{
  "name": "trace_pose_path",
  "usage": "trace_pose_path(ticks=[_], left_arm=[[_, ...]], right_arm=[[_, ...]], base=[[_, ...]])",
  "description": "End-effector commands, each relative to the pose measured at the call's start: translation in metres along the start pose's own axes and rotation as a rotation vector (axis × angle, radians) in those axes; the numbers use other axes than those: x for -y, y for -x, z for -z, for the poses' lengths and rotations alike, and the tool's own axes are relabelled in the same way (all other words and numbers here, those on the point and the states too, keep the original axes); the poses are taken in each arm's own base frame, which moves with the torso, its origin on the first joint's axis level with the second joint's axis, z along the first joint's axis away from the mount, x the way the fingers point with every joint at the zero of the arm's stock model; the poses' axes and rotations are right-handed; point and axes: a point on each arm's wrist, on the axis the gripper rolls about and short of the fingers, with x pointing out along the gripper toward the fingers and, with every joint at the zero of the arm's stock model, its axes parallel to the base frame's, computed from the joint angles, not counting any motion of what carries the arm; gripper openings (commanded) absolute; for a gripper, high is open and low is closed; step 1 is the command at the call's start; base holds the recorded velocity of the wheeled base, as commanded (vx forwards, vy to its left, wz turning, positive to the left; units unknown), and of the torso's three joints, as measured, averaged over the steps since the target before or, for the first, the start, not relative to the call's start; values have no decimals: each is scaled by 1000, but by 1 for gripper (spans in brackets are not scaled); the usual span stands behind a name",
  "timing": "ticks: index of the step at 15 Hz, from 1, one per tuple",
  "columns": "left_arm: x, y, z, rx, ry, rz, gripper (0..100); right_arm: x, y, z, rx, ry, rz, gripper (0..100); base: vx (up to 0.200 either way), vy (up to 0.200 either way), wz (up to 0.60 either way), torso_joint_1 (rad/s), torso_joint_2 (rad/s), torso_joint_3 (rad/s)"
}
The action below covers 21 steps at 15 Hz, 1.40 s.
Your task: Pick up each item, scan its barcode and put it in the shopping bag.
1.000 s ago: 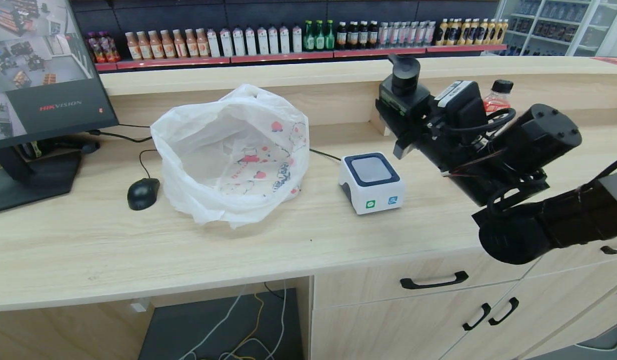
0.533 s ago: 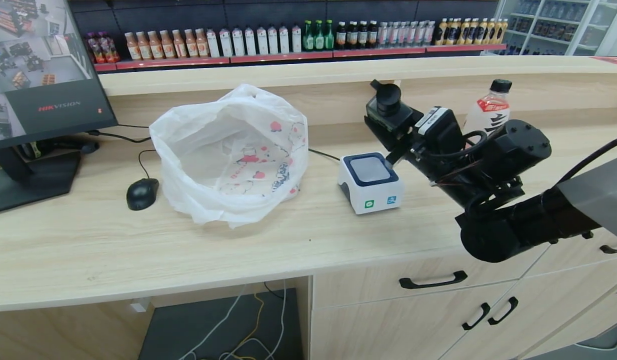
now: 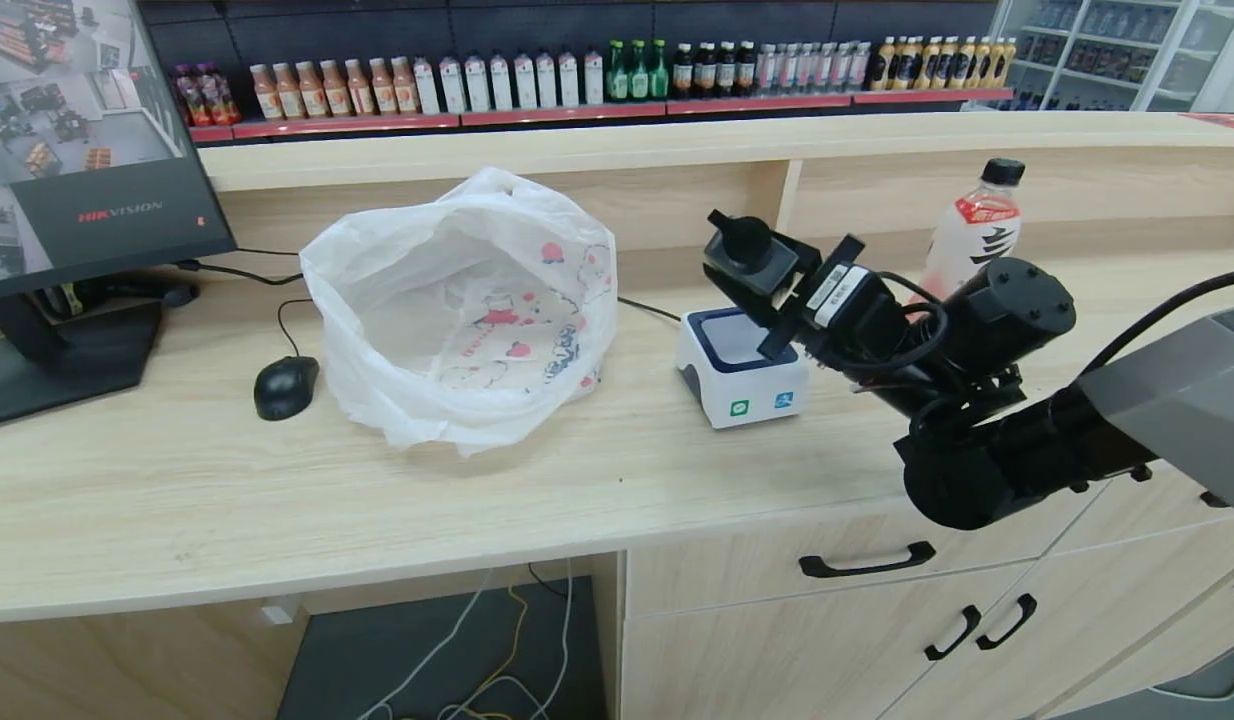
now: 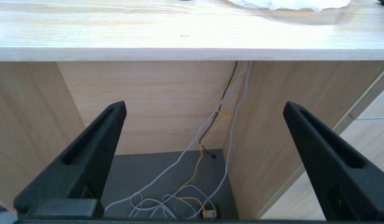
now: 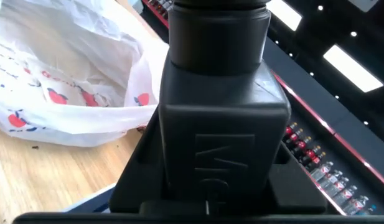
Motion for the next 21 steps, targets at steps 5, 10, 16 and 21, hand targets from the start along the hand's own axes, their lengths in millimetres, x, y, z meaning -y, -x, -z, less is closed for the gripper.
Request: trace_pose_path(ticks=[5,10,16,21], left_arm=[[0,0,0,0,0,0,100],[0,0,0,0,1,-1,100],[0,0,0,0,0,0,100],[0,0,0,0,0,0,100]], right_arm=[[-7,5,15,-9,-8,-37,0],[-12,5,16,-11,-5,-45,0],[-12,5,15,-12,-15,-46,0],[-20,3,14,-9,-28,-59,0]], base=[[0,0,0,0,0,0],[0,0,0,0,0,0],[0,0,0,0,0,0],[0,0,0,0,0,0]])
